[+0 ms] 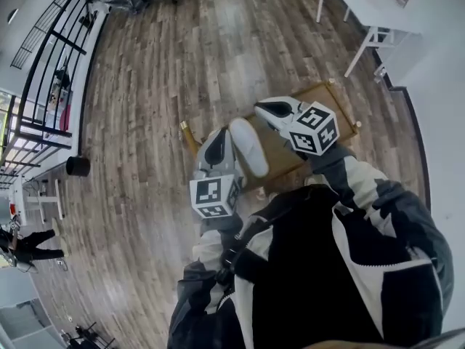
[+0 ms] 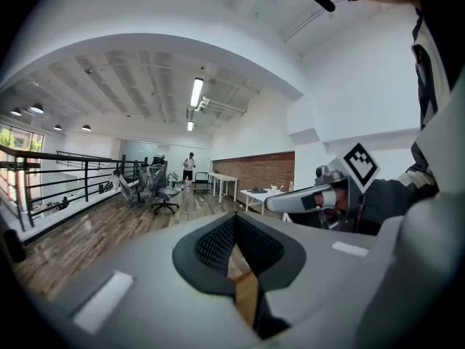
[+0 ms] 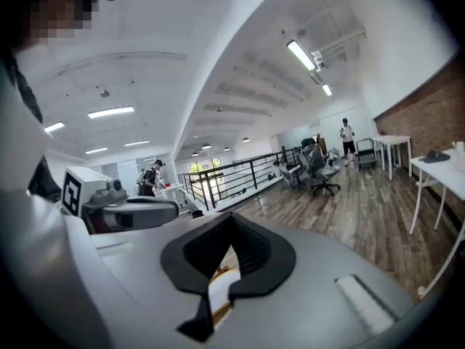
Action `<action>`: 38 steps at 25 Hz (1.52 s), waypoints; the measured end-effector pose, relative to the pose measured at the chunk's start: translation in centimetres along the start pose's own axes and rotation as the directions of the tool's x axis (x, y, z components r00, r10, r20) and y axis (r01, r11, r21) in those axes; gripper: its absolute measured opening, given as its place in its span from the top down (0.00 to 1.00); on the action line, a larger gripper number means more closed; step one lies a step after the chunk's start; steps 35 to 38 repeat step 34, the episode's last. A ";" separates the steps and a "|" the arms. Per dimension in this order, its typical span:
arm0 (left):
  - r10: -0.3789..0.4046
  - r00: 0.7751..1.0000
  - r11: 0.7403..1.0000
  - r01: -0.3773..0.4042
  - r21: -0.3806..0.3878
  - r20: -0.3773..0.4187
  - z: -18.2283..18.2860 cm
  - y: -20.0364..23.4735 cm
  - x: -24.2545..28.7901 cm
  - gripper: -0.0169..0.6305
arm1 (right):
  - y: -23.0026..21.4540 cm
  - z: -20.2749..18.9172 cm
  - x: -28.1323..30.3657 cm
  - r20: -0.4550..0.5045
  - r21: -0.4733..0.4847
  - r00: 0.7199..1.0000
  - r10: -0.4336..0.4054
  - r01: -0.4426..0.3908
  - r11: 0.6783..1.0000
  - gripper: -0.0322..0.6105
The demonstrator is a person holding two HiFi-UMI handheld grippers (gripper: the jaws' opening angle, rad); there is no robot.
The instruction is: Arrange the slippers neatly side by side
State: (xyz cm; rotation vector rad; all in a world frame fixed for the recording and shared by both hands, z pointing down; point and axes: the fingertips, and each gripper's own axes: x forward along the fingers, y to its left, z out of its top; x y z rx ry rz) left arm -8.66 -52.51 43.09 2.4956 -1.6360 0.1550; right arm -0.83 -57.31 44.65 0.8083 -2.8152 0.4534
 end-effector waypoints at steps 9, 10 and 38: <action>-0.093 0.993 0.993 0.087 0.079 0.068 3.8 -4.6 2.4 0.94 | 1.4 5.1 -6.5 0.173 -0.190 0.981 -0.085 0.117 0.975 0.95; -0.101 0.992 0.993 0.095 0.076 0.072 3.8 -5.1 2.6 0.94 | 1.3 4.7 -6.8 0.174 -0.188 0.980 -0.093 0.126 0.974 0.95; -0.103 0.990 0.991 0.094 0.090 0.101 4.1 -6.1 3.0 0.94 | 1.3 2.9 -6.8 0.142 -0.218 0.986 -0.087 0.117 0.969 0.95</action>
